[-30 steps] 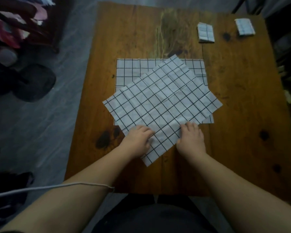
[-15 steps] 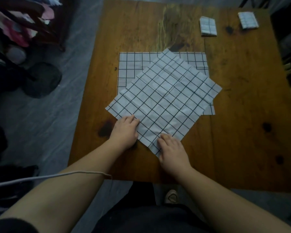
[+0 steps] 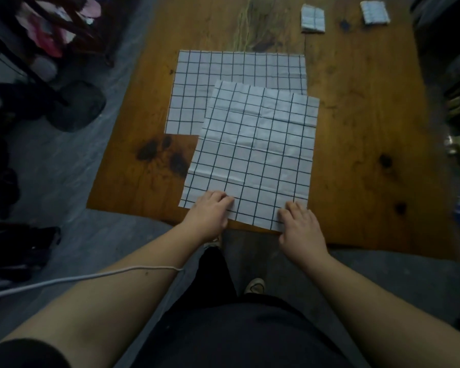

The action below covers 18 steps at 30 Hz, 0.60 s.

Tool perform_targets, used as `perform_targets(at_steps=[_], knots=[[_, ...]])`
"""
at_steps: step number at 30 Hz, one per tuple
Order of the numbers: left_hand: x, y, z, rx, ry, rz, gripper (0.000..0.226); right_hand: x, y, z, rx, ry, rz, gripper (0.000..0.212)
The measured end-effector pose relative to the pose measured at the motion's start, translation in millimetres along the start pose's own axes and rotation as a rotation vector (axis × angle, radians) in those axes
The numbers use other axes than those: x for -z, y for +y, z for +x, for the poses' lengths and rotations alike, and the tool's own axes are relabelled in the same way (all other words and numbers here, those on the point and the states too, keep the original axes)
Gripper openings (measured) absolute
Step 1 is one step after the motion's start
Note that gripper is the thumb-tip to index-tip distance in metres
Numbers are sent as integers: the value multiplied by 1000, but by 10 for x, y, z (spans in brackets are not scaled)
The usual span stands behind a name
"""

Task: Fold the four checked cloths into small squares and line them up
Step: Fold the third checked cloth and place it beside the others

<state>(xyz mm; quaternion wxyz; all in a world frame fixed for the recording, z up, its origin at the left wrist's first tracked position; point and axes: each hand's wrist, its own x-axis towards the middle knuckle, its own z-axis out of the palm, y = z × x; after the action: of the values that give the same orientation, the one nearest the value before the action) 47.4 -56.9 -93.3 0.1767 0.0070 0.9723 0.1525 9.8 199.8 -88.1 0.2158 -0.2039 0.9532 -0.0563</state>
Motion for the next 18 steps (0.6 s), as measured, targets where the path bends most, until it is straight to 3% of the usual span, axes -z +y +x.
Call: perform_targets(at_steps=[9, 18], knots=[[-265, -3, -356, 86, -32, 95, 91, -250, 287, -372, 88, 19, 44, 72], [-379, -137, -553, -46, 181, 81, 58, -285, 530, -390, 137, 118, 50, 56]])
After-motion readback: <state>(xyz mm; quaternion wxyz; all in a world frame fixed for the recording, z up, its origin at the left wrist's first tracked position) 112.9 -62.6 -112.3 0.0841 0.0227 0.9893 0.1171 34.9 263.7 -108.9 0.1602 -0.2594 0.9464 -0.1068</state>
